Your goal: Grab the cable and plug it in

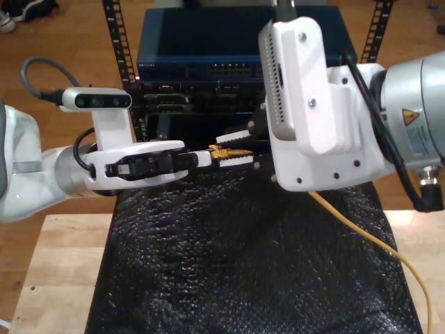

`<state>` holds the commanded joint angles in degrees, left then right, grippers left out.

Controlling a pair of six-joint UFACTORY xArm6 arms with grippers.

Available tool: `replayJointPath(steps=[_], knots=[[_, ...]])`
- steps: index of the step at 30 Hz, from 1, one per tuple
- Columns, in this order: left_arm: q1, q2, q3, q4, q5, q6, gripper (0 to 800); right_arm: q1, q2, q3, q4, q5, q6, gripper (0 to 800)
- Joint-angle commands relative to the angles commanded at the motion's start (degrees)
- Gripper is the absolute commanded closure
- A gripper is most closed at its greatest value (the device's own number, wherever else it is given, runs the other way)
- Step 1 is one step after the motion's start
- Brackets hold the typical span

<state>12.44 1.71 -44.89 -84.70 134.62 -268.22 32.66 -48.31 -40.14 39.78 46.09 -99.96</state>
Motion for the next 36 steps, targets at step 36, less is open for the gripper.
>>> replayJointPath(steps=[36], knots=[[0.0,1.0,-0.4,0.0,2.6,-5.7,502,0.0,0.2,0.4,0.2,-0.1,0.3,793]])
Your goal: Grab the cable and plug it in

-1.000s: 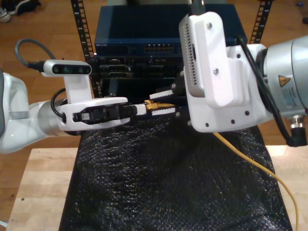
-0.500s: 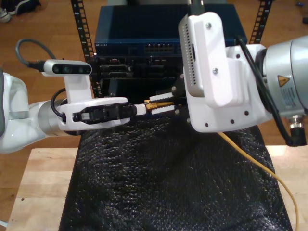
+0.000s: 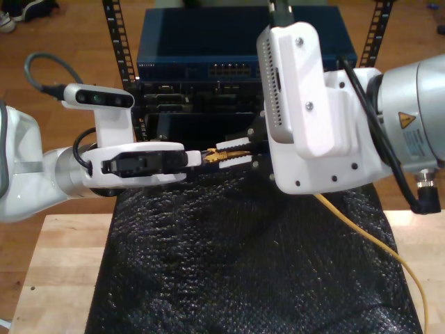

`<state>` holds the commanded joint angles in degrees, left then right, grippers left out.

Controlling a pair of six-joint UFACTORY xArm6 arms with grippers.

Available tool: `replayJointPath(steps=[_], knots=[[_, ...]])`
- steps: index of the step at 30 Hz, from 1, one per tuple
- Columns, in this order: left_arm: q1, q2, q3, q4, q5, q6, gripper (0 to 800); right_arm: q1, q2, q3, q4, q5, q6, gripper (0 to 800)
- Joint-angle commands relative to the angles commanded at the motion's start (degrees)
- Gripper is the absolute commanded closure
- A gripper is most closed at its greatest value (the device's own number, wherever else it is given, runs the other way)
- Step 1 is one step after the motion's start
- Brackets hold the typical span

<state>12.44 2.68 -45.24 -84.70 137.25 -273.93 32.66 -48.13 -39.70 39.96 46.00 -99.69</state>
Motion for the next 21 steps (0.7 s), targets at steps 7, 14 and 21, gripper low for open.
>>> replayJointPath(steps=[7,14,21], knots=[[0.1,-0.1,0.0,0.0,-0.2,-0.1,274,-0.2,0.1,-0.4,0.0,0.0,0.1,798],[0.4,-0.3,-0.2,0.0,-0.7,-0.4,128,-0.5,1.5,-1.3,0.1,-0.1,0.5,798],[1.0,-0.5,-0.3,0.0,-2.5,0.0,7,-3.9,4.8,-2.7,3.0,0.2,0.9,799]])
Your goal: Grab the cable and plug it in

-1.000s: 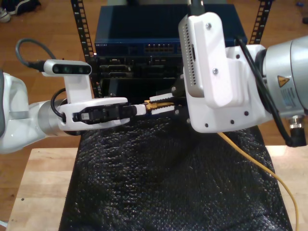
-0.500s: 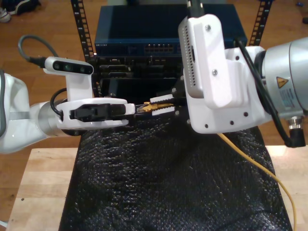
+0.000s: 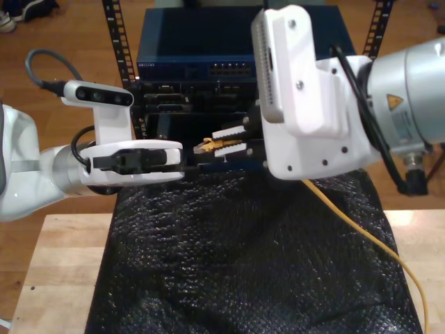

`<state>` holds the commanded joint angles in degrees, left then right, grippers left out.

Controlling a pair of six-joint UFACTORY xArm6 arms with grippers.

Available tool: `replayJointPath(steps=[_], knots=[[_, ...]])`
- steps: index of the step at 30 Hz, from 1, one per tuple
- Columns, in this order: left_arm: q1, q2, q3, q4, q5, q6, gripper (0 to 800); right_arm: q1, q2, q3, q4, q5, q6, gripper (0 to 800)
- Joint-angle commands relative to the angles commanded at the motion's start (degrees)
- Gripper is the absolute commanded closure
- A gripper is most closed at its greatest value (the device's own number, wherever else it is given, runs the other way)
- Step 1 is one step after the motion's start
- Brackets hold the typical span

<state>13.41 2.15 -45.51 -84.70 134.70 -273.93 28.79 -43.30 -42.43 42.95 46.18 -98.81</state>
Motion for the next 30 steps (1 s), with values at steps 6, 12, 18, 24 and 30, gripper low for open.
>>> replayJointPath(steps=[6,12,18,24,30], knots=[[4.2,-0.1,-4.3,0.1,-3.3,0.2,6,-6.6,1.8,-0.5,0.0,2.2,3.1,799],[8.9,-0.1,-8.5,1.3,-6.7,1.3,5,-13.5,3.8,-1.1,-0.3,6.9,7.8,800],[9.9,-1.9,-12.3,11.6,-10.4,5.8,5,-22.3,6.5,-1.9,-0.5,13.5,9.5,800],[10.7,-3.2,-15.6,22.2,-15.2,13.6,5,-27.2,9.1,-1.9,-3.4,19.5,12.2,800],[12.7,-3.6,-16.9,32.1,-19.2,17.2,3,-29.7,12.0,-2.0,-7.2,22.0,15.2,800]])
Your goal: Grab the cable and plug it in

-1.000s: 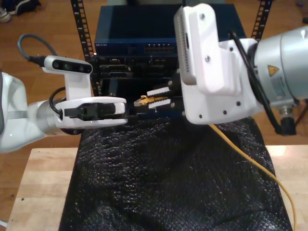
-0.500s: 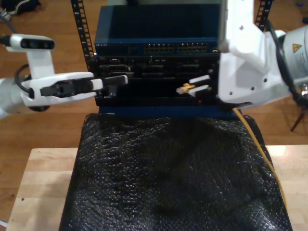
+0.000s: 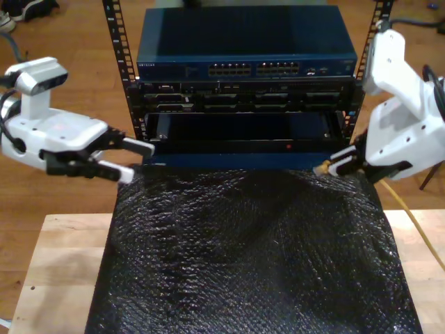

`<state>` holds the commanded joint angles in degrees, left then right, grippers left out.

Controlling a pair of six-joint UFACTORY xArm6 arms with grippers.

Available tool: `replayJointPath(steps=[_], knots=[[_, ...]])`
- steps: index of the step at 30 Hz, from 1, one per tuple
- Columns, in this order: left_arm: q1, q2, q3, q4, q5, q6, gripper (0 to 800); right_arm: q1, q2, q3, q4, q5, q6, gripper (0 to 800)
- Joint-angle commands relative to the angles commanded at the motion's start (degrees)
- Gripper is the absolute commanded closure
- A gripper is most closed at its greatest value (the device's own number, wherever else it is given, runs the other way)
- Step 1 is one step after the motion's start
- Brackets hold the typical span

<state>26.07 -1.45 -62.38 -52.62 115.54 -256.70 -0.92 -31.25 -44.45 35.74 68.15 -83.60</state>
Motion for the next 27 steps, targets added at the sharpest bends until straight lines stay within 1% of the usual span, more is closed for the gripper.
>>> replayJointPath(steps=[4,7,11,14,22,24,27], knots=[[0.4,-1.9,-0.4,6.6,-0.4,3.4,3,-0.1,1.8,-1.1,-1.4,0.2,0.4,800],[2.0,-2.5,-0.4,11.5,-1.1,6.0,3,-0.2,3.2,-1.5,-1.6,0.2,0.7,800],[3.4,-4.9,-0.4,17.4,-1.3,10.0,3,-1.2,4.8,-1.7,-2.6,0.0,0.8,800],[4.9,-6.1,-0.2,21.6,-1.3,13.5,3,-1.4,5.1,-1.7,-3.8,-0.1,1.9,800],[10.3,-9.2,1.3,30.9,-1.3,24.5,2,-1.5,6.0,-1.4,-5.3,-0.2,2.1,800],[12.0,-9.9,2.2,33.1,-1.2,28.1,2,-1.5,6.1,-1.3,-5.7,-0.1,2.1,800],[15.2,-10.3,4.0,35.6,-1.0,35.1,2,-1.5,6.1,-1.1,-6.0,-0.1,2.1,800]])
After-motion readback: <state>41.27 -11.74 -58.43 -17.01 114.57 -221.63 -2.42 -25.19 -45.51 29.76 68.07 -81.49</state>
